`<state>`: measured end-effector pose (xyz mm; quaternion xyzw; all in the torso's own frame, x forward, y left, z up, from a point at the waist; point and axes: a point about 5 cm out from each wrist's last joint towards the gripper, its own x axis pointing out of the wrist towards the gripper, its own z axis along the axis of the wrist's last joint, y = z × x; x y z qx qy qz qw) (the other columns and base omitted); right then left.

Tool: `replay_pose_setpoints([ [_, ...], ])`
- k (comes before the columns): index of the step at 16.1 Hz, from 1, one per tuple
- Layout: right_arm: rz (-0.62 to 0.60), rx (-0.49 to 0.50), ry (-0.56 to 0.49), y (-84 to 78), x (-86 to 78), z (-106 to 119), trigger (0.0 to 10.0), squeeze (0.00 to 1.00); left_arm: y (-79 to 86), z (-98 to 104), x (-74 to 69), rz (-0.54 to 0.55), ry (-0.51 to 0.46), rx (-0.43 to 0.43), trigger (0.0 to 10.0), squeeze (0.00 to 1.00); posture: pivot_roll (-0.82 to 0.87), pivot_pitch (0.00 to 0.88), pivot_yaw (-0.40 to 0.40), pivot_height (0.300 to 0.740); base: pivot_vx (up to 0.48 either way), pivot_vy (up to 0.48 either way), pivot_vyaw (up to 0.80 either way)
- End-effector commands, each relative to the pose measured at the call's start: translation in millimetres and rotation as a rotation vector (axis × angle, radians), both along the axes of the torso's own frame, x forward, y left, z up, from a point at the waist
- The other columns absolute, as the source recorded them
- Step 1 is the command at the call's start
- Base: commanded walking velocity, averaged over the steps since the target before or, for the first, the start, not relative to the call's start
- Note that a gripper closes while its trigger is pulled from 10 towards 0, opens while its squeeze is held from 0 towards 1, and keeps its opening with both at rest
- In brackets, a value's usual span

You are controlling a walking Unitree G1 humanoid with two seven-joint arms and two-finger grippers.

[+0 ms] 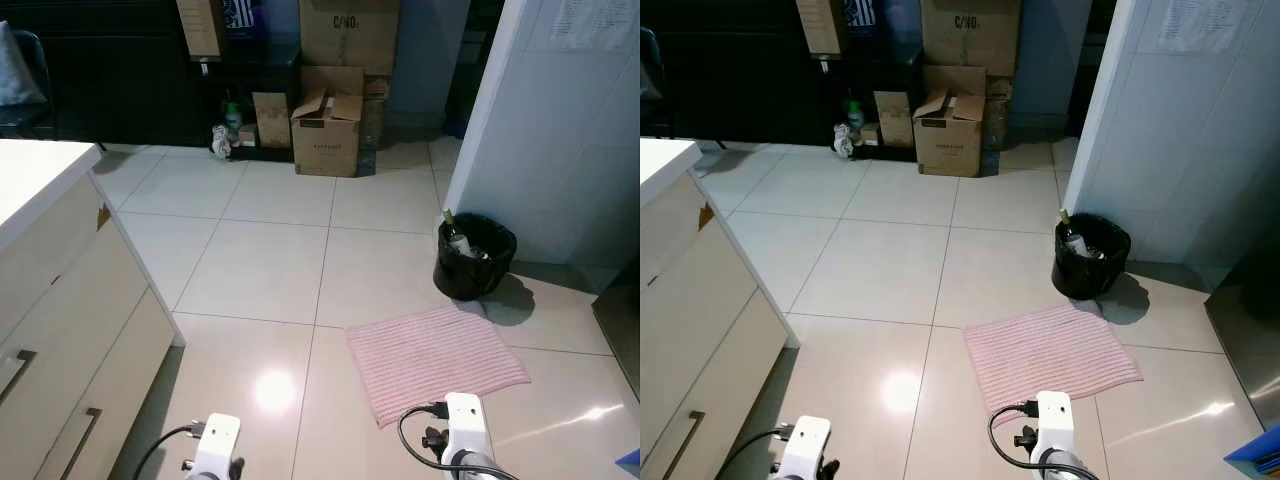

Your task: Kitchen organization

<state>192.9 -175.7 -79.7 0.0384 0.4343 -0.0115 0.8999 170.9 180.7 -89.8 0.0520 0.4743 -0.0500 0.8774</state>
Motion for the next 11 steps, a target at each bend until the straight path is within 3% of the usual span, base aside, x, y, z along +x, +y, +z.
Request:
replay_pose_setpoints([
  [1, 0.004, 0.013, 0.006, 0.6, -2.1, -1.1, 10.0, 0.00, 3.3, 3.6, 7.2, 0.006, -0.023, 0.021, 10.0, 0.00, 0.14, 0.000, 0.014, 0.717, 0.000, 0.000, 0.00],
  [11, 0.017, 0.033, 0.016, 4.4, -4.7, -2.7, 10.0, 0.00, 3.7, 2.3, 4.1, 0.022, -0.022, 0.015, 10.0, 0.00, 0.14, 0.000, 0.015, 0.717, 0.000, 0.000, 0.80],
])
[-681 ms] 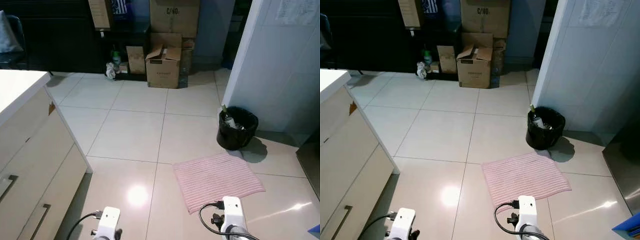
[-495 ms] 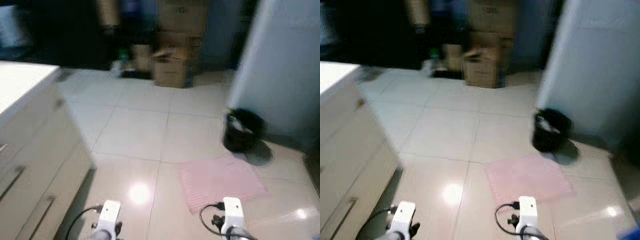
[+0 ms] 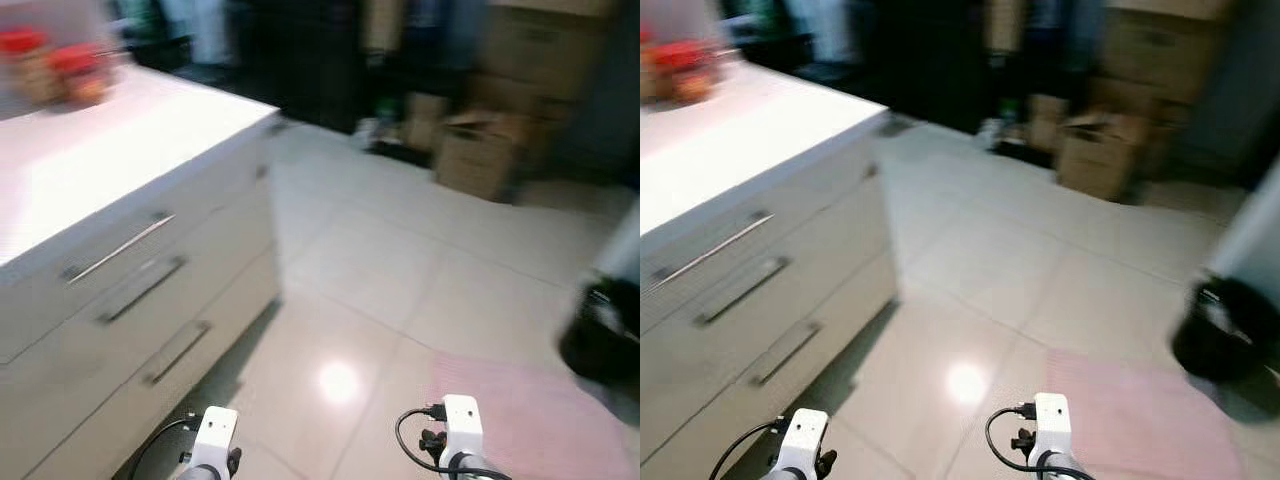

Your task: Kitchen organization

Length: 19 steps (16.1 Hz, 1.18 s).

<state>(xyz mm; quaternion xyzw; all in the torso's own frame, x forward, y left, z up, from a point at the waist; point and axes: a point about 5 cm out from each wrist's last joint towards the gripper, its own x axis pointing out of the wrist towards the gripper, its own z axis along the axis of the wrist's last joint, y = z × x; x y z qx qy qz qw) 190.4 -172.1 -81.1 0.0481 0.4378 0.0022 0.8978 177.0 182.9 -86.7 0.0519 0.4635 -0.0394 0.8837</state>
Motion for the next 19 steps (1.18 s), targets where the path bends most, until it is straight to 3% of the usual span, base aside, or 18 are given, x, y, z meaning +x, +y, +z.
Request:
replay_pose_setpoints([
  [1, 0.002, 0.006, 0.010, 1.4, -2.5, -1.4, 10.0, 0.00, 1.7, -0.8, -2.2, 0.005, 0.004, 0.007, 10.0, 0.00, 0.14, 0.000, 0.017, 0.717, 0.000, 0.000, 0.80],
  [19, -0.002, 0.023, 0.021, 5.5, -6.2, -3.5, 10.0, 0.00, 3.8, -1.8, -4.7, -0.010, 0.015, 0.025, 10.0, 0.00, 0.14, 0.000, 0.028, 0.717, 0.000, 0.000, 0.80],
])
